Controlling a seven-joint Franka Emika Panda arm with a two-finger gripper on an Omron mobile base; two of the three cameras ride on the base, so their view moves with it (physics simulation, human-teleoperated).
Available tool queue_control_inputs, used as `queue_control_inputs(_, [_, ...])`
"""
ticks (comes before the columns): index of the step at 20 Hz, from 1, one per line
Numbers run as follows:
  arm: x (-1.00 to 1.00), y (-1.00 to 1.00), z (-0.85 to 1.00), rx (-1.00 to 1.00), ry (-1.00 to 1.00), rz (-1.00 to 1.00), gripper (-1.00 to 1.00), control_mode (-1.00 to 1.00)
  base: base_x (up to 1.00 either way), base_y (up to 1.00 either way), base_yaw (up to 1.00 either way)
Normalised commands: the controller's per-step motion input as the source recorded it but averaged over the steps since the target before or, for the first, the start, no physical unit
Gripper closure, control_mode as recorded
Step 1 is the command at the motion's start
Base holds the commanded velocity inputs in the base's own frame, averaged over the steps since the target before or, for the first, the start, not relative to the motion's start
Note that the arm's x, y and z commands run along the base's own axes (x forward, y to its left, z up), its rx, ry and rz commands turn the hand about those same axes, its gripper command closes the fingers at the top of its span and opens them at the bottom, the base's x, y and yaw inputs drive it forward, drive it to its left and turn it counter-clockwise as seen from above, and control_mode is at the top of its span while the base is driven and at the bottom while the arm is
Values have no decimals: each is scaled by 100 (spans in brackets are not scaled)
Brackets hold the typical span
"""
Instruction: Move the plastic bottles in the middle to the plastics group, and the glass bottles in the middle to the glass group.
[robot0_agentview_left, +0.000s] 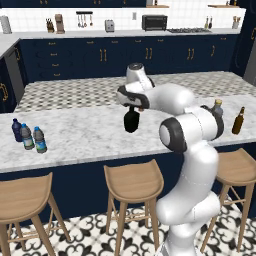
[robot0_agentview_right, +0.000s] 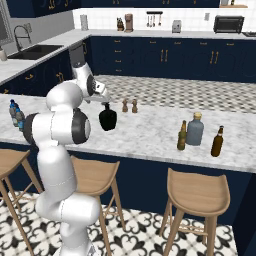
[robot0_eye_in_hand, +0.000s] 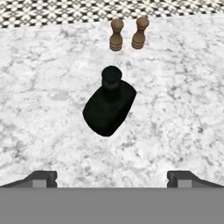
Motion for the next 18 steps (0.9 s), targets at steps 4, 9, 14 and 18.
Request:
queue_control_inputs(4, [38,-5,-40,2,-14,0,-100,-100,0,0,0])
queue_control_inputs(9, [20,-5,-25,1,-24,0,-100,-100,0,0,0])
queue_control_inputs(14, [0,-6,0,1,-21,0,-100,-100,0,0,0])
queue_control_inputs(18, [10,-5,0,0,1,1,-100,-100,0,0,0])
